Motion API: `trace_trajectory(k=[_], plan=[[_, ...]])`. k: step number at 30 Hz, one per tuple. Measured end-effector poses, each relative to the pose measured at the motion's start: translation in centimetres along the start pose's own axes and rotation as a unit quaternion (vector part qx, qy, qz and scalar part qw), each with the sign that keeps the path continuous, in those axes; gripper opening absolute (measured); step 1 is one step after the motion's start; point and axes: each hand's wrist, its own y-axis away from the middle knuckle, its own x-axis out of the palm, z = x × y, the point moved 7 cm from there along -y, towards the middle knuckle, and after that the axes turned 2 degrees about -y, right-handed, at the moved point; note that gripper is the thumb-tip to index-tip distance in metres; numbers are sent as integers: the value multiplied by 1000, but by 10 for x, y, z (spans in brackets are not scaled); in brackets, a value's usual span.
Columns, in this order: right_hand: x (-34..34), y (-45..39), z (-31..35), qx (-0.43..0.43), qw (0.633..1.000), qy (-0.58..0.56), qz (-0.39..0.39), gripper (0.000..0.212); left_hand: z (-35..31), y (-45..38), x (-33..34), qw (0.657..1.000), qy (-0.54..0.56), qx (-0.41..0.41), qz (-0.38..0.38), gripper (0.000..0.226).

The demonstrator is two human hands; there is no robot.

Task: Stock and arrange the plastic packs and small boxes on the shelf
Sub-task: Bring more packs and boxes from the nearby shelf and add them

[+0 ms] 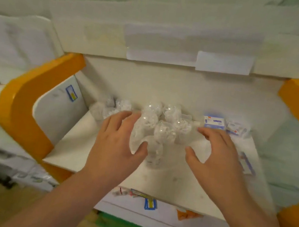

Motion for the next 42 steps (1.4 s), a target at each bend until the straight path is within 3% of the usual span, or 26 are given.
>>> trace_trajectory(k=[11,19,24,32,42], plan=[[131,2,168,-150,971,-87,166,46,142,61,-117,985,-90,-127,-78,63],[244,32,326,-237,942,-119,206,45,293,118,-212,968,-104,-204,-101,64],[323,47,405,-248,937,-121,213,45,393,145,-258,962,-114,-229,-98,67],[423,56,463,-210,934,-116,266,44,500,150,-283,965,-98,-228,-86,66],[542,-8,492,-189,937,-161,246,45,609,86,-254,963,-112,-241,-53,65]])
